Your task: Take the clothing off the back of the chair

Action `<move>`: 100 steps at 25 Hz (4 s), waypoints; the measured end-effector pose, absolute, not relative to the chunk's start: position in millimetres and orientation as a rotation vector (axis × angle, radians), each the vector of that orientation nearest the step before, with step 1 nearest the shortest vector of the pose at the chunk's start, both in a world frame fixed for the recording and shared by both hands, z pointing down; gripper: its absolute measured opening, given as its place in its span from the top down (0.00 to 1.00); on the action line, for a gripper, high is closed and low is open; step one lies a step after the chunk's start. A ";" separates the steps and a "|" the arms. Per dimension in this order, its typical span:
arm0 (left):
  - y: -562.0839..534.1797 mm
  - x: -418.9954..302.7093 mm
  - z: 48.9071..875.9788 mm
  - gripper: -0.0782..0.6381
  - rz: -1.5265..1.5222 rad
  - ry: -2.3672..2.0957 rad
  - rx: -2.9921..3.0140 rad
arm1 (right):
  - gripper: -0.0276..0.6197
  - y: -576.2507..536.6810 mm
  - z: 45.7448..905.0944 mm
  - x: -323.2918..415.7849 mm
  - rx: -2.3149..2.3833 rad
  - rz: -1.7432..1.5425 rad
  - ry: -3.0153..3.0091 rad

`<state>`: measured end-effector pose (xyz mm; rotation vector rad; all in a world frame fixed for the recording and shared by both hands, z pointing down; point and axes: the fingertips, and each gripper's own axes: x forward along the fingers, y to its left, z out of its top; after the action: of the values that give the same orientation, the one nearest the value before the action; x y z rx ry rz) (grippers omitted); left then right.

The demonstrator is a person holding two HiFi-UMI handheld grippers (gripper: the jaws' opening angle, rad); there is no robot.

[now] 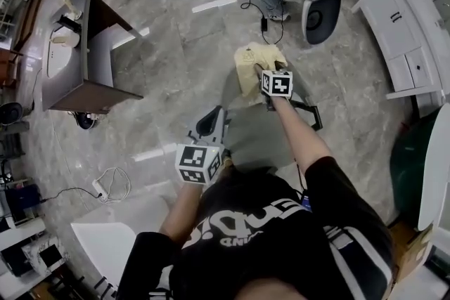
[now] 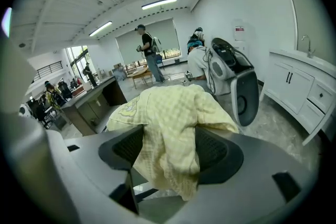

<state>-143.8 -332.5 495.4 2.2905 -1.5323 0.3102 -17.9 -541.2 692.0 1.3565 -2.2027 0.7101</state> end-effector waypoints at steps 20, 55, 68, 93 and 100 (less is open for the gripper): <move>-325.1 -158.5 499.2 0.87 0.318 -1.555 2.246 | 0.82 -542.9 696.3 -21.1 1.343 0.729 -2.126; -270.3 -141.1 475.8 0.87 0.180 -1.500 2.354 | 0.83 -477.0 426.4 -13.0 1.357 0.433 -2.568; -250.4 -148.0 454.1 0.87 0.130 -1.458 2.444 | 0.83 -300.2 427.5 32.2 1.465 0.459 -2.579; -175.3 -95.2 459.2 0.87 0.070 -1.577 2.375 | 0.83 -185.8 462.5 89.1 1.396 0.503 -2.652; -105.8 -55.1 457.8 0.87 0.068 -1.657 2.311 | 0.83 -130.1 469.2 133.5 1.294 0.512 -2.666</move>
<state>-55.1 -105.8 457.8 2.3109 -1.6575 0.0676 133.5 -130.1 469.2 1.2938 -2.6664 0.5116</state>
